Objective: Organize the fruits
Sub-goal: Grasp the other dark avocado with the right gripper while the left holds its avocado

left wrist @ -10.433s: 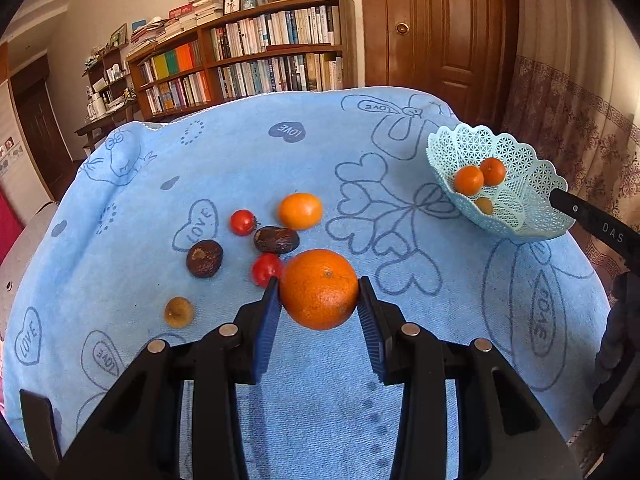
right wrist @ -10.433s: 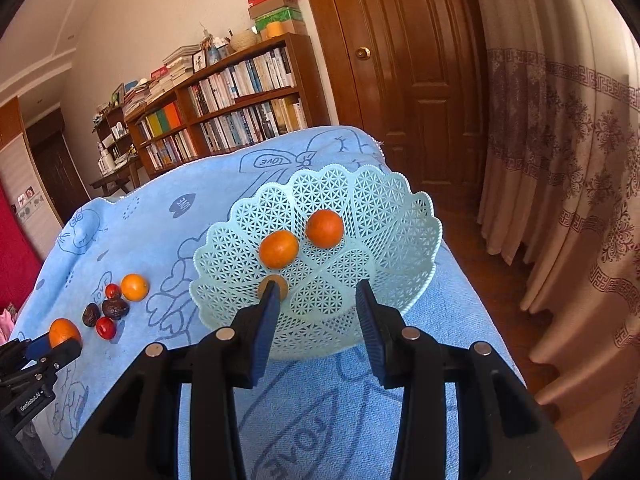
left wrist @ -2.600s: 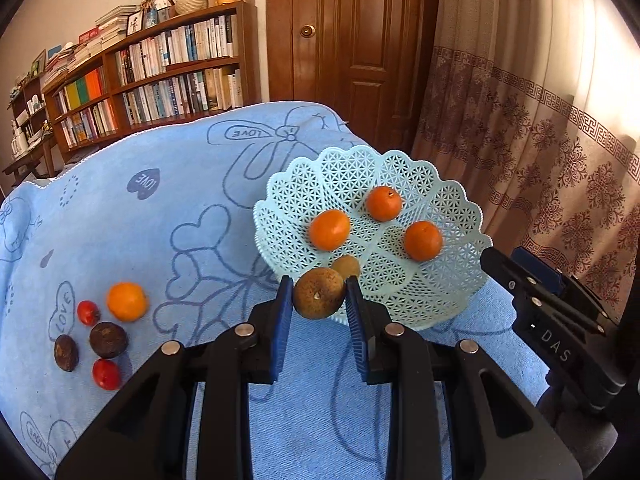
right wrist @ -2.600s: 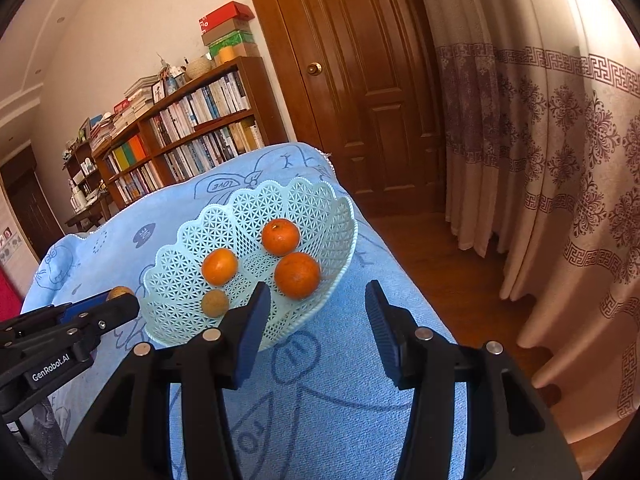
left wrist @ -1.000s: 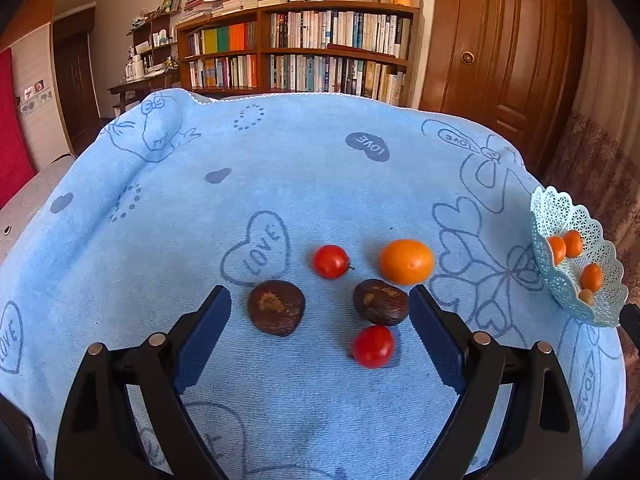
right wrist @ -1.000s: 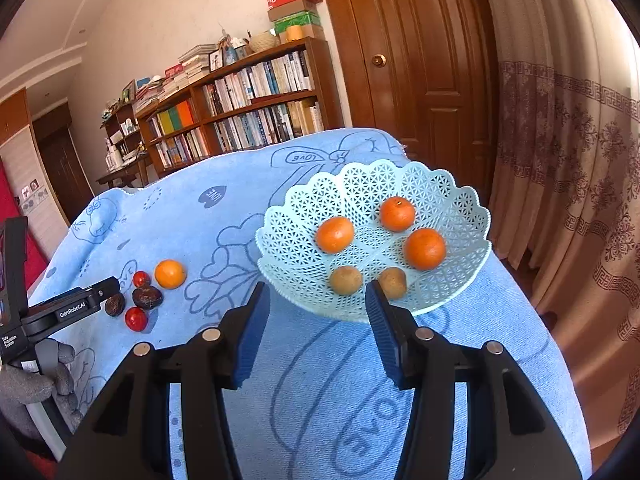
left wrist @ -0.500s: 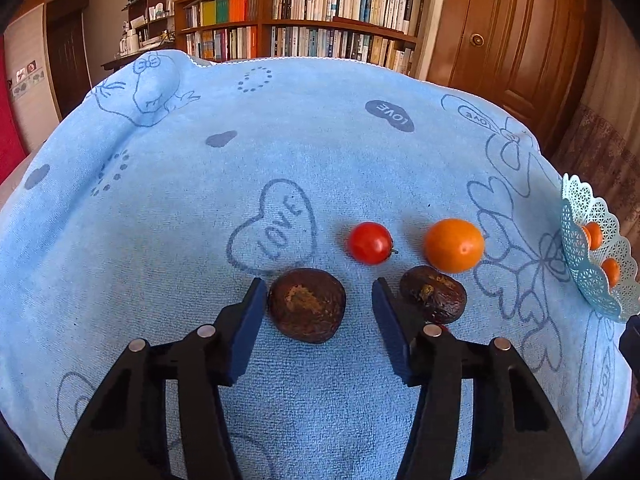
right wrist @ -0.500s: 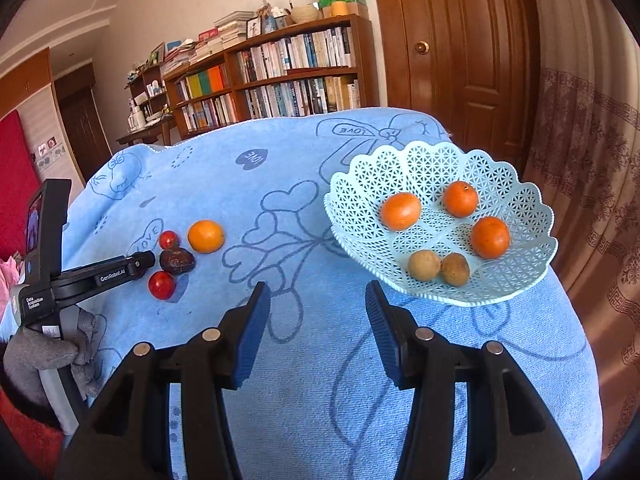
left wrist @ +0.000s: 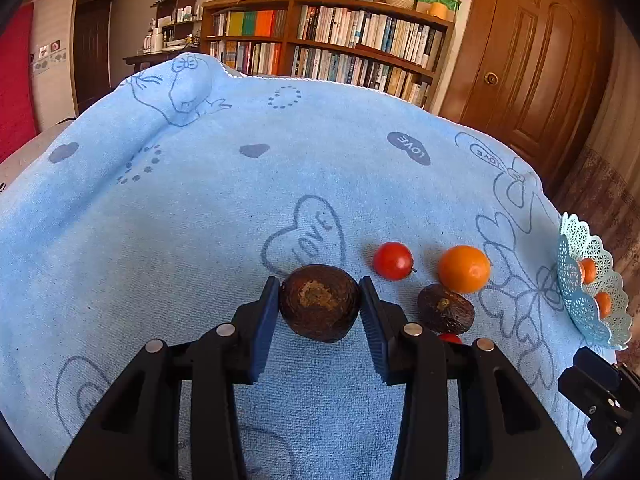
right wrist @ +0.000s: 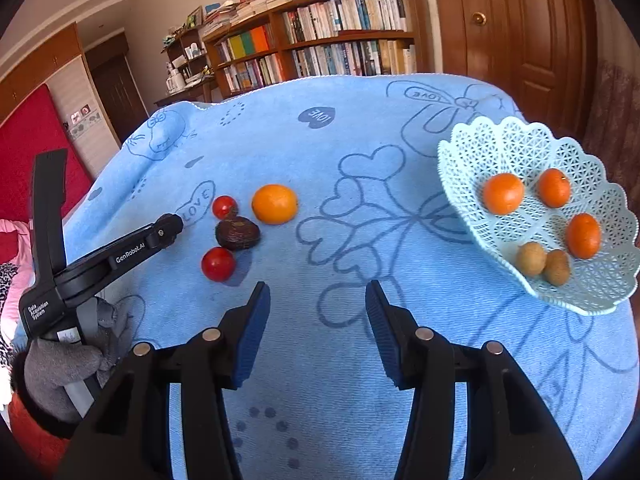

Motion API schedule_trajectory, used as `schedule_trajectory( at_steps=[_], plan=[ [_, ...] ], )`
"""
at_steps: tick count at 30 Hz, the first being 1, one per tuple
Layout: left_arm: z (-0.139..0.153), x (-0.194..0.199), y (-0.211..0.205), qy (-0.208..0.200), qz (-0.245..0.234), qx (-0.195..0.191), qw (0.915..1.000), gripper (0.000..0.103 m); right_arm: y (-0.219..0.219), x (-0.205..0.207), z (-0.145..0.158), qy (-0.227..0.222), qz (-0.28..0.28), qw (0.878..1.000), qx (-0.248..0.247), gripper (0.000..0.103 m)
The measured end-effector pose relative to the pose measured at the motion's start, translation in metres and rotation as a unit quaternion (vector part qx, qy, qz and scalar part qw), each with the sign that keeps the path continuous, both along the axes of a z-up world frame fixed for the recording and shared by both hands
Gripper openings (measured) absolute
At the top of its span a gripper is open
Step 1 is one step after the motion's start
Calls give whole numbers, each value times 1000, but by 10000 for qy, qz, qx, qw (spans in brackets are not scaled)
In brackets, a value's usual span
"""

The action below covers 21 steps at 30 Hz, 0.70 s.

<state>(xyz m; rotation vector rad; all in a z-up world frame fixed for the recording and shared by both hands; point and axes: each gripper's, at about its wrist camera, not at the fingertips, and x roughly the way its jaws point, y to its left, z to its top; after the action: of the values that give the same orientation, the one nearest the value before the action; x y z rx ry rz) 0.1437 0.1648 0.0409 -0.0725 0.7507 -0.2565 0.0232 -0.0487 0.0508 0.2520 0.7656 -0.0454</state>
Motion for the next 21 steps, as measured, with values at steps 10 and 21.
schedule_trajectory(
  at_steps=[10, 21],
  plan=[
    [-4, 5, 21, 146, 350, -340, 9987, 42, 32, 66, -9, 400, 366, 9959, 727, 50],
    [-9, 7, 31, 268, 440, -601, 9969, 41, 53, 116, -26, 674, 299, 9941, 802, 50]
  ],
)
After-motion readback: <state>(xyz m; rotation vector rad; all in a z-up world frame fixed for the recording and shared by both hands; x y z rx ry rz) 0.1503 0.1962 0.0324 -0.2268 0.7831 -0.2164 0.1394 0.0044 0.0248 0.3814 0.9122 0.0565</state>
